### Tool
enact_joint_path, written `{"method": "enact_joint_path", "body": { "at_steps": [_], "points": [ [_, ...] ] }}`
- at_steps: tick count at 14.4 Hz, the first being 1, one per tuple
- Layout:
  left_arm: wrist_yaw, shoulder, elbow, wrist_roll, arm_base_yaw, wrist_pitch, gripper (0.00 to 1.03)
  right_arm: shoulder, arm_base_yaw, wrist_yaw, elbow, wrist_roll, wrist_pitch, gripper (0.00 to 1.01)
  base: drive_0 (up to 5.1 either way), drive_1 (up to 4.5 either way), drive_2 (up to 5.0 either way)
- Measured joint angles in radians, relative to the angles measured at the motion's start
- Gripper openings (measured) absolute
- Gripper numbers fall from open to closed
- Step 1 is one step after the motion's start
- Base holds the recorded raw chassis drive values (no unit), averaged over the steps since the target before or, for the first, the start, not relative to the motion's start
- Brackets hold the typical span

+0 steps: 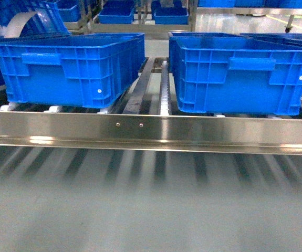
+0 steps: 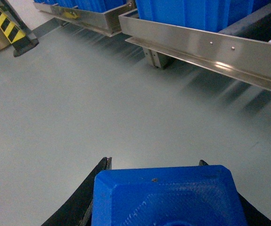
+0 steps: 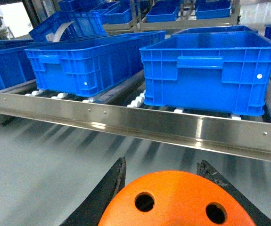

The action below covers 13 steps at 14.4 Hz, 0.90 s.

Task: Sort blue parts and orange caps into right shelf containers

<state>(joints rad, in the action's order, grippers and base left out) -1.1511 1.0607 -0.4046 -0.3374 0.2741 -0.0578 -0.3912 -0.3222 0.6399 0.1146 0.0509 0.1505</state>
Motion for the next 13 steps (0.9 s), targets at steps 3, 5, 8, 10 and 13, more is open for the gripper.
{"method": "enact_joint_path", "body": {
  "at_steps": [3,5,8,10,13],
  "points": [
    [-0.001,0.000,0.000,0.000,0.000,0.002,0.44,0.000,0.000,0.000,0.000,0.000,0.002,0.41,0.0,4.24,-4.3],
    [-0.002,-0.001,0.000,0.000,0.000,0.002,0.44,0.001,0.000,0.000,0.000,0.000,0.003,0.41,0.0,4.24,-4.3],
    [0.000,0.000,0.000,0.000,0.000,0.000,0.44,0.000,0.000,0.000,0.000,0.000,0.000,0.41,0.0,4.24,-4.3],
    [-0.001,0.000,0.000,0.000,0.000,0.001,0.44,-0.001,0.000,0.000,0.000,0.000,-0.001,0.41,0.0,4.24,-4.3],
    [0.001,0.001,0.000,0.000,0.000,0.003,0.44,-0.002,0.000,0.000,0.000,0.000,0.000,0.41,0.0,4.24,-4.3]
  ]
}}
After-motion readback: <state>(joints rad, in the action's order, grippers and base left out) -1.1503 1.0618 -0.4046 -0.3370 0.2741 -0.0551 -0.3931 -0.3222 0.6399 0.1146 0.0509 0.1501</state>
